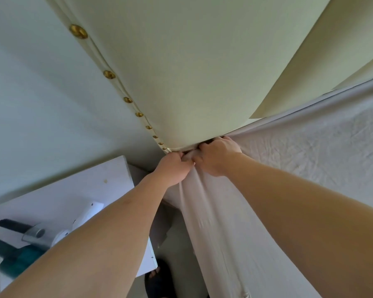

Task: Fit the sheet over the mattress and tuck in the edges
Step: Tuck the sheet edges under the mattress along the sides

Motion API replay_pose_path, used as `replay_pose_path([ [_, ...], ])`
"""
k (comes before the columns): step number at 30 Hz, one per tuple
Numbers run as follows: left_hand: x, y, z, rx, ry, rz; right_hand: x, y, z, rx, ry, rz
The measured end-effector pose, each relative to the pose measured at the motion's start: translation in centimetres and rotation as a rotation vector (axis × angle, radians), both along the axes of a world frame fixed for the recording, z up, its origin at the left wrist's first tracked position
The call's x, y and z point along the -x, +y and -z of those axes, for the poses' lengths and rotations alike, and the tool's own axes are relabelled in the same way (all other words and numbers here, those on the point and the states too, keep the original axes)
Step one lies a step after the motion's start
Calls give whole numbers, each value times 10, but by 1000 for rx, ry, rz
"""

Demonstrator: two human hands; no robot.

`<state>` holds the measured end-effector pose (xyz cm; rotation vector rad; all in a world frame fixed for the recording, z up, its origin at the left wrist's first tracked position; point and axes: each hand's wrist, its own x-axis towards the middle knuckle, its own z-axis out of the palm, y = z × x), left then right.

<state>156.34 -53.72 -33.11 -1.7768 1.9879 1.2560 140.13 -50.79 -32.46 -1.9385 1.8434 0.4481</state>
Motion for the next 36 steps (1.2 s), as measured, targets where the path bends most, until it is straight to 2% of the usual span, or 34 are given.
replay_pose_path([
  [1,5,-1,-1,-24,-9,-26,-2,-6,0,-18,-4,31],
  [4,19,-2,-11,-52,-209,187,-8,-18,2,-80,-77,199],
  [7,26,3,-21,40,-397,358,-17,-16,0,-117,-60,258],
  [9,24,12,-24,223,-424,392,-23,-9,0,-137,17,198],
  [11,17,20,-24,336,-324,335,-27,2,-2,-53,63,160],
  [13,10,20,-19,274,-200,215,-27,13,-3,63,81,167],
  [15,11,13,-18,190,-185,116,-29,27,-1,151,81,185],
  [19,22,7,-23,-27,-357,163,-20,49,-2,264,27,285],
  [21,23,5,-29,-93,-502,278,12,58,-5,287,31,375],
  [22,22,2,-33,-75,-595,338,34,60,-6,285,42,397],
  [24,33,6,-43,134,-650,467,74,65,-9,258,64,350],
  [26,54,16,-43,383,-459,612,96,62,-9,258,53,275],
  [29,87,27,-22,507,-32,707,103,50,-5,270,52,223],
  [31,104,27,-6,505,15,675,108,48,1,270,67,200],
  [36,125,28,14,535,-43,586,114,36,10,150,110,174],
])
